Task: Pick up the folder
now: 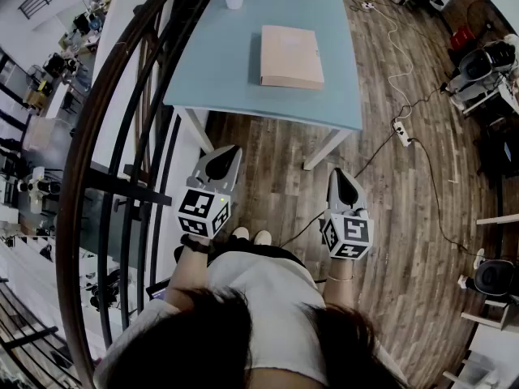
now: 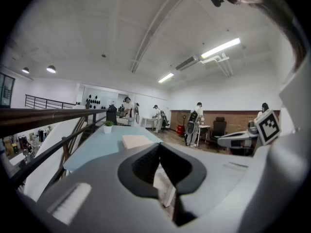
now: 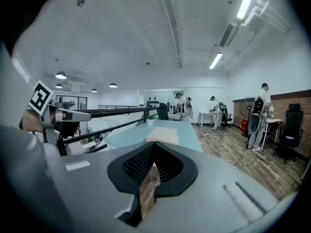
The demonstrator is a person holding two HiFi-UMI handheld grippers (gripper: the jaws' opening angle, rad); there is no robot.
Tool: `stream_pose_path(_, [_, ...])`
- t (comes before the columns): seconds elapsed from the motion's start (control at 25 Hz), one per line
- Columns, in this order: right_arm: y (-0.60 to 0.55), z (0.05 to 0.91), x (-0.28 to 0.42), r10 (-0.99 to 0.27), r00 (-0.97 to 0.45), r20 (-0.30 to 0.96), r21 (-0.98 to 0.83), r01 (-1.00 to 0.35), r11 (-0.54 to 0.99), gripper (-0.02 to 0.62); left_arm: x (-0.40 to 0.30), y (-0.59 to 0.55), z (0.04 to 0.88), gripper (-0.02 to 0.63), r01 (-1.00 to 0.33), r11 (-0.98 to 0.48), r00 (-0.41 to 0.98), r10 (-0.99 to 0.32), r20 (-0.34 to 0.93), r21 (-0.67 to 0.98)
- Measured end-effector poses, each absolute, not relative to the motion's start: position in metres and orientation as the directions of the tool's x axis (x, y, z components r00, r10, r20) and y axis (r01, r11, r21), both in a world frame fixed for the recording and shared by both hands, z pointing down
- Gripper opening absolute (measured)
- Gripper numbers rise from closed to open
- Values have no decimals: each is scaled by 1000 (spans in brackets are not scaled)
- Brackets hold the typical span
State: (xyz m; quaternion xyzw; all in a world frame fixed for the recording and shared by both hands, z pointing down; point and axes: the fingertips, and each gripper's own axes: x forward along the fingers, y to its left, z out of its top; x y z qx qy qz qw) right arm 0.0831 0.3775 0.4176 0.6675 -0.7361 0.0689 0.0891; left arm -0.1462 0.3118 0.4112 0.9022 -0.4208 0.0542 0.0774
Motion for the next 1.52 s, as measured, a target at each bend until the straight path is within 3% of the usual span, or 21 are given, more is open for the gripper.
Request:
stream_pose_path(0.32, [383,413,97,-975,-119,188,-29,-993,116,8,-135,319,408,58,-756,-645,655,-742,145,113])
stream_pose_path(0.44, [381,417,97,-969,-149,197,-57,-988,141,65,-132,318,409,58,-756,-645,654,-741,150,111])
stream_pose_path(0.76, [352,433,98,-960,-175,217,-84,-983,160,92,-127,292,429,95,-757,-642,653,-733,188,123])
stream_pose_path(1.52, [149,424,111,-953,-166,255,-78,-985,151,92,-95,81,424,104,-716,-679,698,-688,201,164])
